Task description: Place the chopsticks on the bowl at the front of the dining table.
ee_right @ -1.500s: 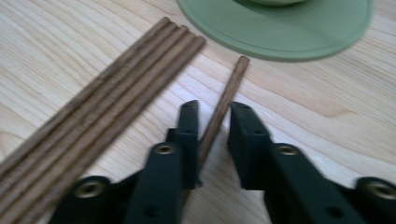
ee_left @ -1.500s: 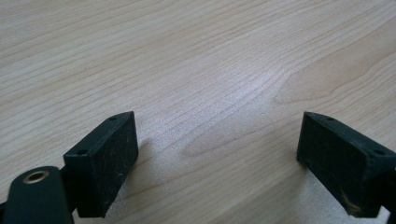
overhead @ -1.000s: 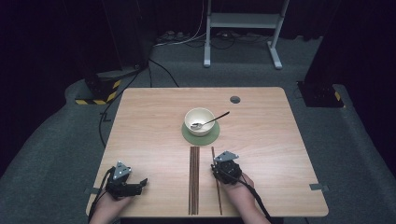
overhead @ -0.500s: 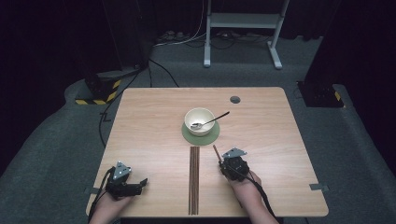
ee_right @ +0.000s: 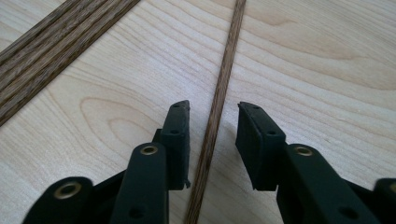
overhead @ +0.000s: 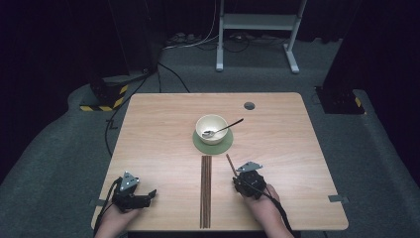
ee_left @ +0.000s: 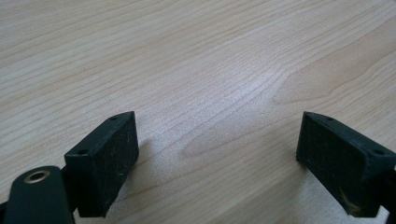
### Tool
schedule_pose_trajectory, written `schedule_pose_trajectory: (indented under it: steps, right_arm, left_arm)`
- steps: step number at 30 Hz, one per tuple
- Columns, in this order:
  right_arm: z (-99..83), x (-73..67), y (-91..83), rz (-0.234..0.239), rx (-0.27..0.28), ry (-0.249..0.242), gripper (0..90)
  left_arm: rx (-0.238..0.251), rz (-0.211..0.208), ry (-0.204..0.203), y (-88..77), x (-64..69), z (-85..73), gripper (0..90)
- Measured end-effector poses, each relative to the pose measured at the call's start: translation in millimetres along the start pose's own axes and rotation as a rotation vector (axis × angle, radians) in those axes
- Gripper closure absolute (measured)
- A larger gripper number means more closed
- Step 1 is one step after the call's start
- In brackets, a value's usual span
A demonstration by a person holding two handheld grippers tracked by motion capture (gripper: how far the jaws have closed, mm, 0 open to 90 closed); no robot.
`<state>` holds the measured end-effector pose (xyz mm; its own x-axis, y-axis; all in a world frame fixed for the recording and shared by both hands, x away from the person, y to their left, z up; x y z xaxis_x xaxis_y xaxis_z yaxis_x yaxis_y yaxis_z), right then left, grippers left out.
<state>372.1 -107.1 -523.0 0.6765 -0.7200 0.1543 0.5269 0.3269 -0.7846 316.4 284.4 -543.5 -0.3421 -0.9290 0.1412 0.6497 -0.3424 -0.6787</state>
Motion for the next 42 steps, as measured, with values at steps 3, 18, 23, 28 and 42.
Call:
schedule_pose_trajectory:
  steps: [3, 18, 23, 28, 42]
  right_arm:
    - [-0.8, 3.0, 0.4, 0.014, 0.005, 0.020, 71.2]
    - [0.0, 7.0, 2.1, 0.006, 0.008, 0.006, 84.4]
    - [-0.8, 7.4, -0.2, -0.001, 0.017, -0.001, 84.5]
    - [-1.6, 8.7, -6.2, -0.003, 0.046, -0.001, 84.5]
    - [9.0, 12.3, -27.1, -0.004, 0.101, -0.015, 84.5]
  left_arm:
    - [0.000, 0.000, 0.000, 0.0, 0.0, 0.0, 13.0]
    - [0.001, -0.003, 0.004, -0.1, 0.1, 0.0, 13.8]
    - [0.001, -0.003, 0.004, -0.2, 0.1, 0.0, 13.8]
    - [0.002, -0.004, 0.001, -0.1, 0.6, -0.3, 14.2]
    - [-0.006, -0.014, 0.014, 0.1, 0.8, -0.2, 12.7]
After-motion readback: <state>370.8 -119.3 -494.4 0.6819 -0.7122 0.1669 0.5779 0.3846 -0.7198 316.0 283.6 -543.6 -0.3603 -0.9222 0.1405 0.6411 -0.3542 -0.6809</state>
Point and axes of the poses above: each handheld gripper's, and its own axes: y roughly forward along the jaws, z roughly out of its top, x roughly to its right, the point moved 2 cm from there along y, roughly forward along the jaws, and after that the axes turned 10 degrees about -y, right-handed, at the moved point
